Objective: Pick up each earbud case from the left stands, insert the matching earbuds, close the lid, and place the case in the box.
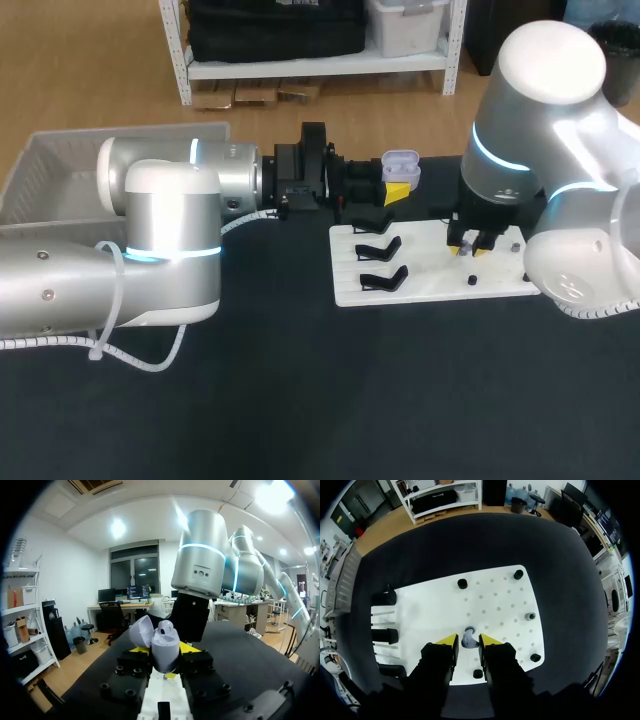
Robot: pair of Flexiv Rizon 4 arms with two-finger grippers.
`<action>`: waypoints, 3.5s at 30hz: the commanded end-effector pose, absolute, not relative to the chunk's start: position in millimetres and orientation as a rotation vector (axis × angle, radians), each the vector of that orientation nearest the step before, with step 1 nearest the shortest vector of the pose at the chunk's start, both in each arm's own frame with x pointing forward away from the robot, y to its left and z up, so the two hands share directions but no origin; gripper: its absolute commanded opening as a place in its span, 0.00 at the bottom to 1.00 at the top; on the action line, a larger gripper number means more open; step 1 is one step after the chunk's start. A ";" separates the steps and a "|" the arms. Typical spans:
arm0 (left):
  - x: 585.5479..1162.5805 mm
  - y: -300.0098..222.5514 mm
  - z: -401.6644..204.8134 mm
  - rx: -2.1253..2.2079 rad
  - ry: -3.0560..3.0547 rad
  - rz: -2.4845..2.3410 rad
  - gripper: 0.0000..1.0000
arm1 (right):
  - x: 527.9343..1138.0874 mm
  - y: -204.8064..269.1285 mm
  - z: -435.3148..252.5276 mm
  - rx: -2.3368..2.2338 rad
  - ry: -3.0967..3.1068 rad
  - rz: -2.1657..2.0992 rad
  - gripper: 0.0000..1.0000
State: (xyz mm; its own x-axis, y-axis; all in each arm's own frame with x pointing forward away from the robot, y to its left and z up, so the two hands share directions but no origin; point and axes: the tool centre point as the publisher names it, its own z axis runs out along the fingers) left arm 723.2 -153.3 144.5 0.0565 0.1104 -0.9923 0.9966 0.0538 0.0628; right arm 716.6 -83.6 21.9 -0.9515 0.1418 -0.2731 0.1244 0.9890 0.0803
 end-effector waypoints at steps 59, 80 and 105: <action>722.9 -153.4 143.5 1.269 1.266 -1.067 0.00 | 721.7 -87.8 23.0 0.281 2.862 0.032 0.00; 722.9 -153.4 143.5 1.269 1.266 -1.067 0.00 | 665.7 -96.7 142.4 -0.239 2.978 -0.011 0.00; 722.9 -153.4 143.5 1.269 1.266 -1.067 0.00 | 674.5 16.0 240.2 -0.730 2.842 0.071 0.00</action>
